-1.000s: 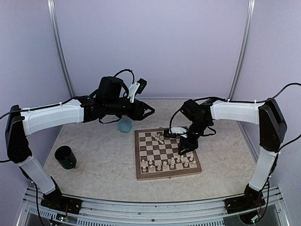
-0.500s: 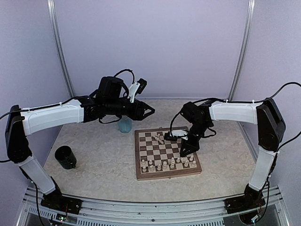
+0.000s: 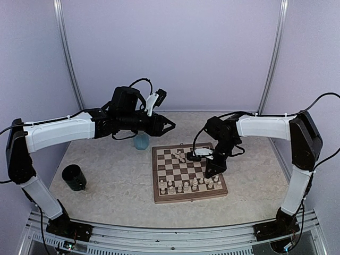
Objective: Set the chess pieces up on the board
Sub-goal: Adjust the pawn at g2, then pick up the chess pile from the center of the board.
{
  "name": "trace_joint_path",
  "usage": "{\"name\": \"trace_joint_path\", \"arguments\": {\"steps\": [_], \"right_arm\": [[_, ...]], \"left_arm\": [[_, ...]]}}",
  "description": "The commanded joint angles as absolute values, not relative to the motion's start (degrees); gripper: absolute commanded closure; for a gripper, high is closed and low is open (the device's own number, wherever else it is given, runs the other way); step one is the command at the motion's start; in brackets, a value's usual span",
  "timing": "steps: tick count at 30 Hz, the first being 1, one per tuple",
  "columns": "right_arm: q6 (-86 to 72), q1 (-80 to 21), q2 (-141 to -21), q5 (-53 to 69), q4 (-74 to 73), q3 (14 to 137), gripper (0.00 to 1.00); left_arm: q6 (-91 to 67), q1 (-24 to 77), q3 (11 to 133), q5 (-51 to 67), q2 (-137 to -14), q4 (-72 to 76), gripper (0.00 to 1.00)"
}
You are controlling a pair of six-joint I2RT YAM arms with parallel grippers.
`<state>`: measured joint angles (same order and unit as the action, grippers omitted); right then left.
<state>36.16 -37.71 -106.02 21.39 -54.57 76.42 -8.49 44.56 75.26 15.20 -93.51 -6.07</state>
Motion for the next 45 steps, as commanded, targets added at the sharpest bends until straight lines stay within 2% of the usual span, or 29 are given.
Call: {"name": "trace_joint_path", "arguments": {"steps": [1, 7, 16, 27, 30, 33, 41, 45], "right_arm": [[35.88, -38.13, -104.87, 20.67, -54.91, 75.61, 0.85], [35.51, -38.85, -105.67, 20.41, -53.65, 74.98, 0.84], [35.94, -39.09, -103.91, 18.08, -54.64, 74.72, 0.91], [36.05, -39.11, -102.91, 16.7, -54.91, 73.38, 0.92], [35.96, -39.08, -103.08, 16.94, -54.75, 73.34, 0.89], [35.77, -39.11, -102.88, 16.98, -54.51, 73.51, 0.81], [35.49, -38.76, -101.16, 18.98, -56.86, 79.43, 0.77], [34.97, -37.03, -100.28, 20.74, -55.5, 83.25, 0.75]], "left_arm": [[-7.8, 45.0, 77.07, 15.82, -94.13, -6.51, 0.5], [-7.78, 45.0, 77.01, 15.86, -94.25, -6.59, 0.5], [-7.78, 45.09, 77.07, 15.82, -94.38, -6.6, 0.5], [-7.78, 45.13, 77.12, 15.8, -94.32, -6.68, 0.5], [-7.76, 45.17, 77.17, 15.83, -94.35, -6.73, 0.5], [-7.73, 45.18, 77.11, 15.79, -94.39, -6.7, 0.5], [-7.42, 45.18, 77.24, 15.62, -94.35, -6.93, 0.5], [-4.75, 46.26, 79.14, 10.56, -95.22, -10.65, 0.5]]}}
